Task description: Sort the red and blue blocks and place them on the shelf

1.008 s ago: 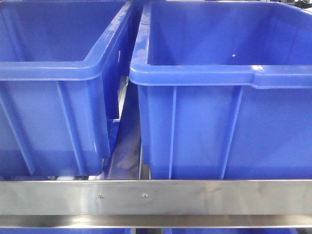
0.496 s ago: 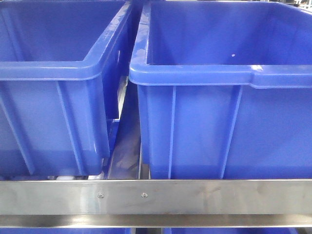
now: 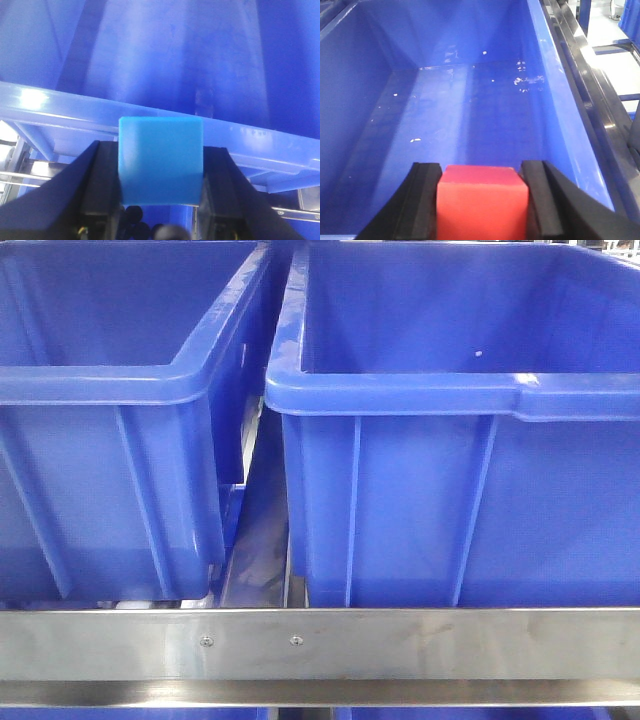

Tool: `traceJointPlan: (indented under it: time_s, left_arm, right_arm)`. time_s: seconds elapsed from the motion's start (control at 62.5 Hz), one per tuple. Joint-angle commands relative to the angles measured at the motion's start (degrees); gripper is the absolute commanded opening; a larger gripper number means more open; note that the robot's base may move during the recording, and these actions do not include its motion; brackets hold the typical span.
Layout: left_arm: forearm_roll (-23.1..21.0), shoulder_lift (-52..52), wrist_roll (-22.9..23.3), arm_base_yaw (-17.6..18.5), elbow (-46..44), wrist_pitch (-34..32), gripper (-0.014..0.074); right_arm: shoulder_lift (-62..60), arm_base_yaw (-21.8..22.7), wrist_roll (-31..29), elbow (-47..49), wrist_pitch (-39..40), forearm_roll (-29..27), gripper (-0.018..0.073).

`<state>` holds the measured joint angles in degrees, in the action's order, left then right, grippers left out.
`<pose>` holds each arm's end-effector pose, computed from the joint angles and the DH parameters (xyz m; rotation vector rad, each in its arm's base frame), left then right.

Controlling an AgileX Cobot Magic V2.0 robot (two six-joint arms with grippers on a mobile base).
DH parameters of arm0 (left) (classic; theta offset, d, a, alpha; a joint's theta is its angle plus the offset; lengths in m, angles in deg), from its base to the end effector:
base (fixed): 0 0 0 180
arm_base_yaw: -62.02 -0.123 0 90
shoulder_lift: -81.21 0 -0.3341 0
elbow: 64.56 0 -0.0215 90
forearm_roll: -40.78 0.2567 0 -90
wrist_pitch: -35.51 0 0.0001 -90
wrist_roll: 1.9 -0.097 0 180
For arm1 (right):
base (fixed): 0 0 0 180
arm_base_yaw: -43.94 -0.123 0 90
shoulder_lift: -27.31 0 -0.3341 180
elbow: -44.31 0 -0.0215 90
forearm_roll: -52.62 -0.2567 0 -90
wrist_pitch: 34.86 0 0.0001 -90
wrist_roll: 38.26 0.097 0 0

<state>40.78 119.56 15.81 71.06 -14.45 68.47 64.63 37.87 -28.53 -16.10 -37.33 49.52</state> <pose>0.0758 -0.0121 0.3080 -0.1611 2.1255 -0.2766 0.0865 0.0094 0.2951 0.1017 1.7520 0.2429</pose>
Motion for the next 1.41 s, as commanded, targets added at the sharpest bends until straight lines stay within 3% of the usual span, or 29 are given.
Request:
traceJointPlan:
  time_s: [0.0,0.704,0.864,1.104,1.391]
  left_arm:
    - [-0.37,0.17,0.32,0.04,-1.66,-4.26,0.0123]
    - [0.00,0.17,0.32,0.04,-1.66,-6.80,0.0123]
    - [-0.37,0.81,0.21,0.04,-2.87,-7.84,0.0123]
    - [-0.37,7.20,0.10,0.04,-8.34,-10.98,0.0123]
    - [-0.37,19.85,0.10,0.04,-15.40,-19.04,0.0123]
  right_arm:
    - [-0.04,0.40,-0.05,1.69,5.10,0.64,0.0056]
    - [-0.02,0.40,-0.05,1.93,5.09,0.64,0.0056]
    - [0.47,0.40,-0.98,4.99,2.82,3.41,0.0056]
    - [6.82,0.40,-1.07,10.96,2.47,5.42,0.0056]
    - [17.61,-0.33,-1.07,15.59,9.63,5.42,0.0056]
